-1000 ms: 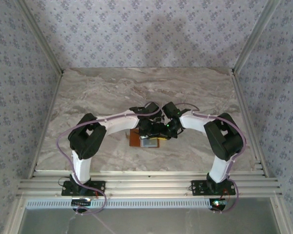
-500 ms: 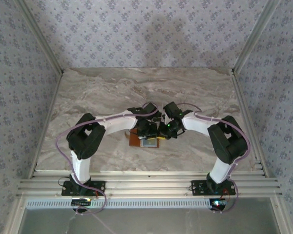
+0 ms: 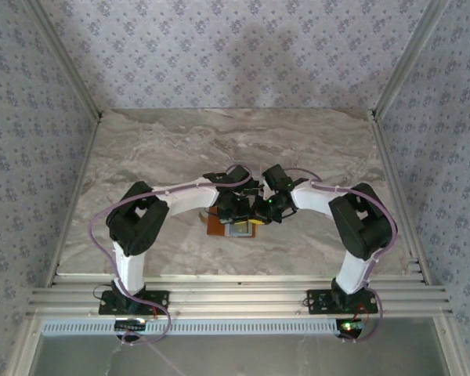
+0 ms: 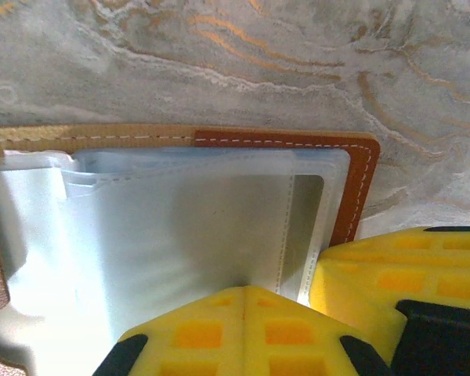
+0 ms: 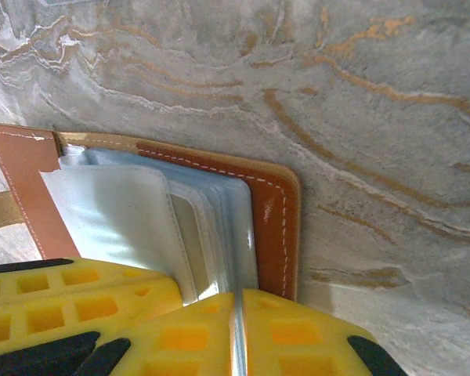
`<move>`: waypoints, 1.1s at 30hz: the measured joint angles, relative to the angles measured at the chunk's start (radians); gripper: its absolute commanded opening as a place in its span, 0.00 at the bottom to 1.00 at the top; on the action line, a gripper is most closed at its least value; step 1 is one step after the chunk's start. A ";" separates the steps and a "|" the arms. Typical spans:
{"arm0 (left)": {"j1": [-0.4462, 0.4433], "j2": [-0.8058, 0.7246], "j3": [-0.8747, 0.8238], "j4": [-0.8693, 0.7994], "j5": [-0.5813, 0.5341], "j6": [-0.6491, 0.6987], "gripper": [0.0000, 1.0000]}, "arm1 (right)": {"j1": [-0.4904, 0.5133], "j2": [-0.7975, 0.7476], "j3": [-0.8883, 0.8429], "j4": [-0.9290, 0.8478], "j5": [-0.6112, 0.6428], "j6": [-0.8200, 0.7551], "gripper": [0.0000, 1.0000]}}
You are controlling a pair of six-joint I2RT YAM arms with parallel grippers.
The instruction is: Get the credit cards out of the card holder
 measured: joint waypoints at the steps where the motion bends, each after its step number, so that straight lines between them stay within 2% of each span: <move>1: 0.000 -0.002 0.000 -0.004 -0.008 0.001 0.03 | 0.000 0.000 -0.002 0.005 0.000 0.000 0.13; 10: 0.014 -0.050 -0.037 -0.094 -0.118 0.037 0.03 | 0.000 0.003 -0.006 0.023 -0.004 0.000 0.13; 21: 0.108 -0.204 -0.119 -0.209 -0.211 0.075 0.04 | 0.000 0.005 -0.006 0.022 -0.003 0.000 0.14; 27: 0.138 -0.306 -0.131 -0.241 -0.233 0.089 0.07 | 0.003 0.003 0.002 0.001 0.008 -0.001 0.15; 33: 0.137 -0.341 -0.120 -0.241 -0.217 0.098 0.09 | 0.016 -0.014 0.022 -0.065 0.051 -0.013 0.20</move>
